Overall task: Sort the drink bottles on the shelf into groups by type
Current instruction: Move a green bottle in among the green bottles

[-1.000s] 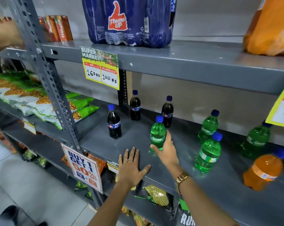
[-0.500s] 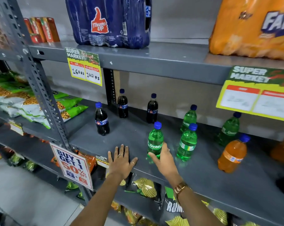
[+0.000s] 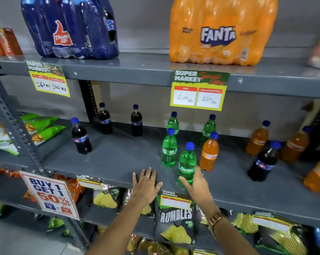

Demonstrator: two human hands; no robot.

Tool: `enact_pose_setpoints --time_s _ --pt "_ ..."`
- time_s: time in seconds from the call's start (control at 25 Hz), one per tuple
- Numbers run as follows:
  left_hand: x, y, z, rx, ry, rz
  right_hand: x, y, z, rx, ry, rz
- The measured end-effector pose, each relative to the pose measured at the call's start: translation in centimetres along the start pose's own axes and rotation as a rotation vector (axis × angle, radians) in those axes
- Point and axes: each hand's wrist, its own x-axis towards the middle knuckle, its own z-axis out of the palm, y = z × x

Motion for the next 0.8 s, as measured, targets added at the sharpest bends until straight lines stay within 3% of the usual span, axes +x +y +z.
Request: enact_pose_setpoints --time_s 0.2,0.4,0.8 --pt "0.5 5.7 0.9 -0.009 -0.109 0.113 0.4 3.9 -5.0 0.019 0.103 0.124" --pt "1.2 9.4 1.5 0.013 -0.15 0.12 2.1 6.7 -8.4 0.025 0.175 0.146" --pt "2.1 10.0 1.9 0.044 -0.214 0.099 4.1 8.5 -9.3 0.073 0.236 0.113"
